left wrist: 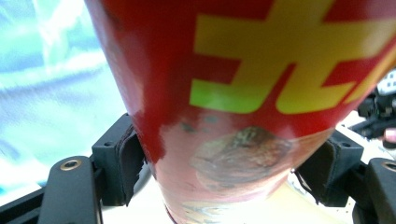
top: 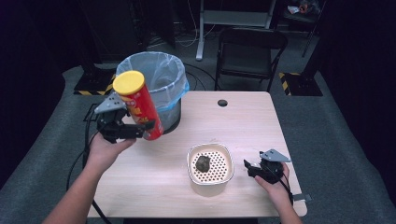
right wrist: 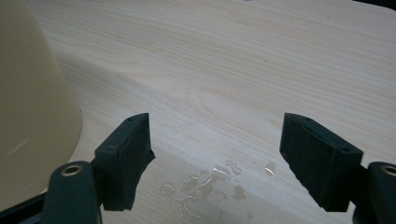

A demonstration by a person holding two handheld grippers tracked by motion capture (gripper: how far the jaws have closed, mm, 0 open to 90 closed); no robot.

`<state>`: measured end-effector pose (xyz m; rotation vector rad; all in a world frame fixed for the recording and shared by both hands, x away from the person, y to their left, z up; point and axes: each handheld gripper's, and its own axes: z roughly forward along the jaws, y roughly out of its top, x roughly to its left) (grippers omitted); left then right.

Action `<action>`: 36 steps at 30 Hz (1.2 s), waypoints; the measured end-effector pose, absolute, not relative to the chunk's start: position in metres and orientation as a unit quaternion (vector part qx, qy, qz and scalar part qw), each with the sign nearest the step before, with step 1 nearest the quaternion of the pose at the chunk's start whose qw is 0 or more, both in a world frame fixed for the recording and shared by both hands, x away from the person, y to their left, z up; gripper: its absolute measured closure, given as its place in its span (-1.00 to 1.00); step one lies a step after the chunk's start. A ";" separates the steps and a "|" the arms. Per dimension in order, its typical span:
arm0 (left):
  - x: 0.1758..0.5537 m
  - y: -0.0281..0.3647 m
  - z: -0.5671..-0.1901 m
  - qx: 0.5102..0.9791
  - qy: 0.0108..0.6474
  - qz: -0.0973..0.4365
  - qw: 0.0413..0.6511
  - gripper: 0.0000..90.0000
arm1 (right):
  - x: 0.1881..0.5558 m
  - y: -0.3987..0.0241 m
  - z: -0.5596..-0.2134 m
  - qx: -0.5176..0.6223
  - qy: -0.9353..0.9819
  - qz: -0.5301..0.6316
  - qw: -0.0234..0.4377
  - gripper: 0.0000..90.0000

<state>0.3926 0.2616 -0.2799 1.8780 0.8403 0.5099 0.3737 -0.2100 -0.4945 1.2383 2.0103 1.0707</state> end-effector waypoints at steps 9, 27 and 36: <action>0.427 0.263 -0.229 0.767 0.365 0.196 0.490 -0.46 | 0.375 -0.214 -0.495 0.462 0.746 0.395 0.274 -0.46; 0.477 0.248 -0.178 0.759 0.396 0.224 0.465 -0.46 | 0.378 -0.221 -0.501 0.478 0.742 0.388 0.266 -0.45; 0.512 0.242 -0.186 0.744 0.438 0.244 0.442 -0.46 | 0.379 -0.223 -0.503 0.478 0.743 0.389 0.259 -0.43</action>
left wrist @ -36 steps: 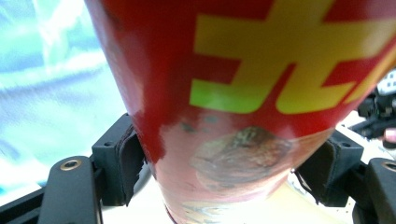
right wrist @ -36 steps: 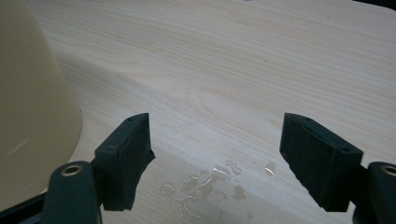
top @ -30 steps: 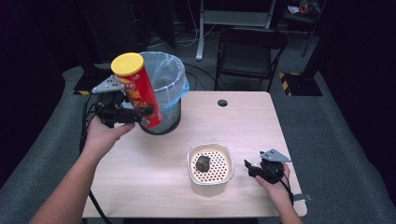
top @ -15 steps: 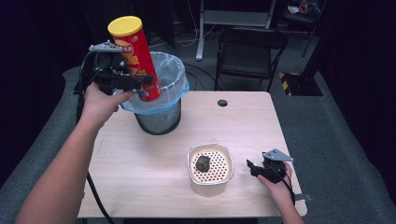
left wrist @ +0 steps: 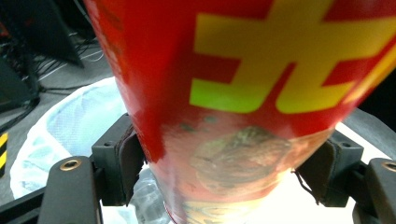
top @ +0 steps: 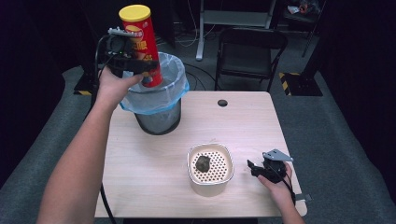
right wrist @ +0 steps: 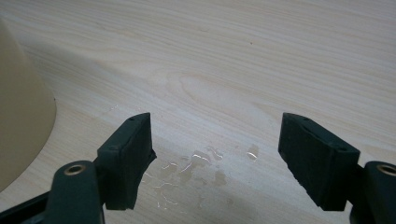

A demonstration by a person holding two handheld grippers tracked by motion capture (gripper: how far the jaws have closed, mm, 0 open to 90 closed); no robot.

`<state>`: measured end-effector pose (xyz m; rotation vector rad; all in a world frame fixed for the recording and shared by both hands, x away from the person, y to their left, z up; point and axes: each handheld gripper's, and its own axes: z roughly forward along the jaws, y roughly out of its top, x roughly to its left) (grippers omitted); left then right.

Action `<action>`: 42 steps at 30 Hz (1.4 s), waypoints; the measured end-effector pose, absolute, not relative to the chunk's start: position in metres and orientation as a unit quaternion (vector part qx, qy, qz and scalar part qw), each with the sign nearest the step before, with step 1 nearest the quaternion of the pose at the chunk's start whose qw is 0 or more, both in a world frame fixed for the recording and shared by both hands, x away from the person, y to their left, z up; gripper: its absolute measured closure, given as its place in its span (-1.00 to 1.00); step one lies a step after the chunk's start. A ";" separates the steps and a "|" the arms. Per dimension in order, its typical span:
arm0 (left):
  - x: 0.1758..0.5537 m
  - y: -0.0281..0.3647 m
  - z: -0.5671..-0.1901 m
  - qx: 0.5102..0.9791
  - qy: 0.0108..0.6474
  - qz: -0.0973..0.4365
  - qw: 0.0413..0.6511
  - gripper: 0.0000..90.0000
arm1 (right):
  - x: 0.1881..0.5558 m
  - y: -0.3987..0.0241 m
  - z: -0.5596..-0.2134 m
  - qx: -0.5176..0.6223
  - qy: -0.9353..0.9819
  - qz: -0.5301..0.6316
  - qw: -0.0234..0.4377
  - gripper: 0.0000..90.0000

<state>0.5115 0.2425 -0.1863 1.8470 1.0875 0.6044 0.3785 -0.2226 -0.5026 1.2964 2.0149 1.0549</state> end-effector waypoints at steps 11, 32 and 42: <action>0.541 0.250 -0.208 0.707 0.493 0.267 0.431 -0.46 | 0.379 -0.222 -0.503 0.467 0.749 0.389 0.262 -0.39; 0.574 0.270 -0.248 0.692 0.546 0.254 0.399 -0.46 | 0.380 -0.219 -0.506 0.462 0.758 0.386 0.252 -0.39; 0.580 0.267 -0.250 0.700 0.553 0.239 0.384 -0.69 | 0.381 -0.221 -0.506 0.464 0.757 0.387 0.248 -0.39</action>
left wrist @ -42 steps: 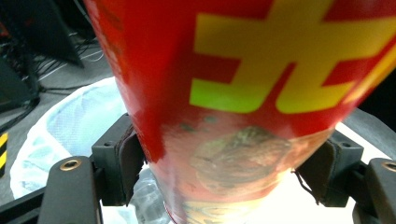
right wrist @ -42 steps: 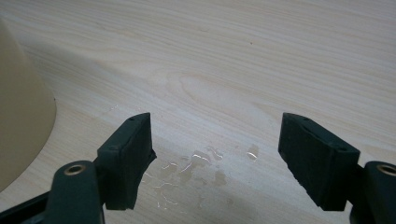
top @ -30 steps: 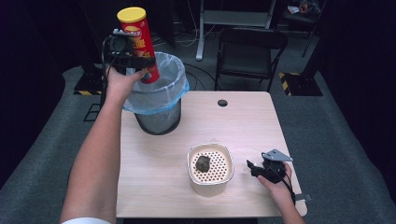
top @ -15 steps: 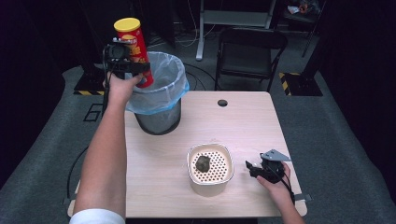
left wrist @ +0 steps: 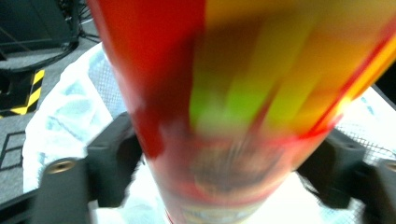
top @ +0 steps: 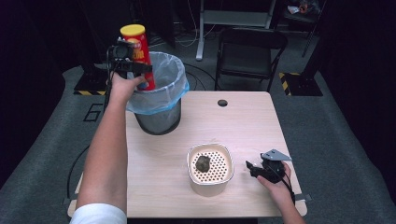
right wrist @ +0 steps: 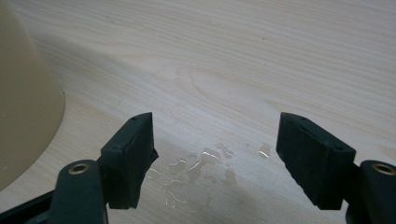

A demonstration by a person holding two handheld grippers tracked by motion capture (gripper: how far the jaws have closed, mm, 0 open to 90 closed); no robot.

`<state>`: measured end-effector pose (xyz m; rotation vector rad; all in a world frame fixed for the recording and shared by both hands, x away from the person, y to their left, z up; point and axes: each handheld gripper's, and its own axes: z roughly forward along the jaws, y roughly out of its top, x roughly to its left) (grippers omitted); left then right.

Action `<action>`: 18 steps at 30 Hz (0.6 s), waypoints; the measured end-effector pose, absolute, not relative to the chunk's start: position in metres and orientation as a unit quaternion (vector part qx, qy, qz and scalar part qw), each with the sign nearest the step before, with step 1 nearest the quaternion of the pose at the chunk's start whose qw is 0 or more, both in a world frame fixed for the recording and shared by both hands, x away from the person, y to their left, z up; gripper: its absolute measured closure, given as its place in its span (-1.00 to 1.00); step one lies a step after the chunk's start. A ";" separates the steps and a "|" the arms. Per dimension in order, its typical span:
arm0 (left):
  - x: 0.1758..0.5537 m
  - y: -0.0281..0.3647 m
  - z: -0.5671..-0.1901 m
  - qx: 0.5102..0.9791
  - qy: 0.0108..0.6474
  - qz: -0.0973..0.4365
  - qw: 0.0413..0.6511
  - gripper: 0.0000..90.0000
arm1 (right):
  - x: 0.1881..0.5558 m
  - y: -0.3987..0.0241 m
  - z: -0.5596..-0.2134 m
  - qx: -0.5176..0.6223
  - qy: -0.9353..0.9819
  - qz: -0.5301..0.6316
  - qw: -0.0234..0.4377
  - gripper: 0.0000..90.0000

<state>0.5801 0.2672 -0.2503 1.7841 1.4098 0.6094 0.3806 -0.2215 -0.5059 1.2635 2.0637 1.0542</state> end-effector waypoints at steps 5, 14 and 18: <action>0.575 0.271 -0.250 0.686 0.566 0.226 0.397 -0.71 | 0.381 -0.221 -0.506 0.463 0.759 0.385 0.249 -0.39; 0.565 0.274 -0.244 0.697 0.550 0.237 0.394 -0.64 | 0.380 -0.221 -0.505 0.467 0.755 0.386 0.251 -0.39; 0.558 0.276 -0.238 0.703 0.536 0.233 0.404 -0.56 | 0.381 -0.222 -0.505 0.470 0.753 0.386 0.251 -0.39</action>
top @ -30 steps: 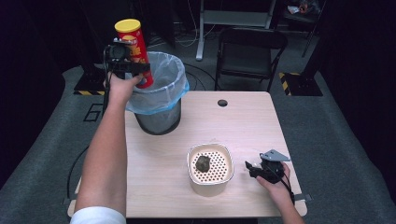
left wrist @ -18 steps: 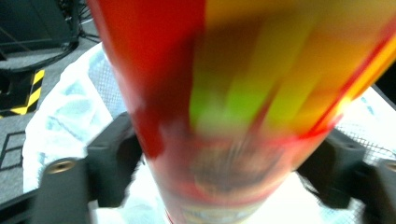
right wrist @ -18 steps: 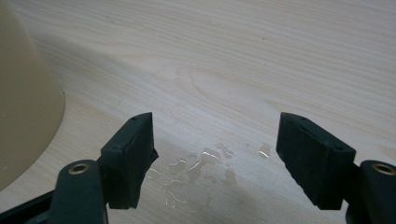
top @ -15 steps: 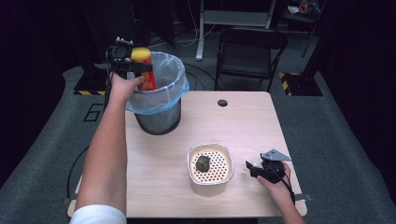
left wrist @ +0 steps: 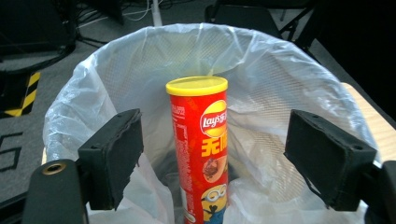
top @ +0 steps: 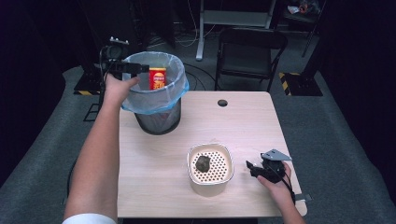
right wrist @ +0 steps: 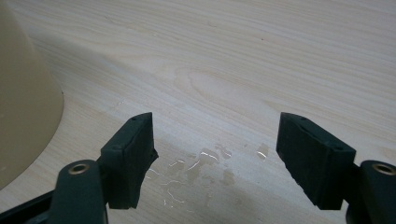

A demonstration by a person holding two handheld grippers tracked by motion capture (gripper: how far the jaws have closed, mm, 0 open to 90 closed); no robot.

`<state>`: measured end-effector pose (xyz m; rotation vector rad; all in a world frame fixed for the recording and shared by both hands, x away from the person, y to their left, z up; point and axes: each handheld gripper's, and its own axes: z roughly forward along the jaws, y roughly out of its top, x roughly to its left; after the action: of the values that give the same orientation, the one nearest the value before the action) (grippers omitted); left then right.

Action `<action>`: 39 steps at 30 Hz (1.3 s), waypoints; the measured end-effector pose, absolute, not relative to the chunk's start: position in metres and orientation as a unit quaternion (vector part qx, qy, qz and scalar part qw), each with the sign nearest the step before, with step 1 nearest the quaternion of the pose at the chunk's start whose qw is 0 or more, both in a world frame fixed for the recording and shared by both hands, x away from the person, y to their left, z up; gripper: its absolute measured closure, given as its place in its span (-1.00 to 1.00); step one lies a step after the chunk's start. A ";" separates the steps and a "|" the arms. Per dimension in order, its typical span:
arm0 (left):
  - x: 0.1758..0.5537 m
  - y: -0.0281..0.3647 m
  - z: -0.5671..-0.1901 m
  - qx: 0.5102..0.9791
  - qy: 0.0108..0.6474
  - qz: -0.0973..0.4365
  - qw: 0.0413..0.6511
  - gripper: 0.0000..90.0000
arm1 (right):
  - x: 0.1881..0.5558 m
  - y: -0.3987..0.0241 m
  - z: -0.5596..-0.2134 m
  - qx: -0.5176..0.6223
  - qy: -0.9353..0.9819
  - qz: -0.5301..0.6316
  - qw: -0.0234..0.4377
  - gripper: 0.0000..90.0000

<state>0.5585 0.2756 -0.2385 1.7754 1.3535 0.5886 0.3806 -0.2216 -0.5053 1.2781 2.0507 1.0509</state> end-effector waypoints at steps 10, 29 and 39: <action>0.531 0.276 -0.222 0.734 0.493 0.229 0.408 -0.47 | 0.380 -0.222 -0.505 0.467 0.756 0.385 0.251 -0.39; 0.457 0.284 -0.227 0.760 0.418 0.189 0.461 -0.49 | 0.381 -0.221 -0.507 0.470 0.754 0.383 0.252 -0.39; 0.428 0.293 -0.256 0.764 0.413 0.192 0.457 -0.50 | 0.382 -0.222 -0.507 0.473 0.754 0.380 0.252 -0.39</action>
<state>0.4275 0.2934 -0.2558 1.8840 1.0174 0.4729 0.3815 -0.2221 -0.5075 1.2865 2.0492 1.0346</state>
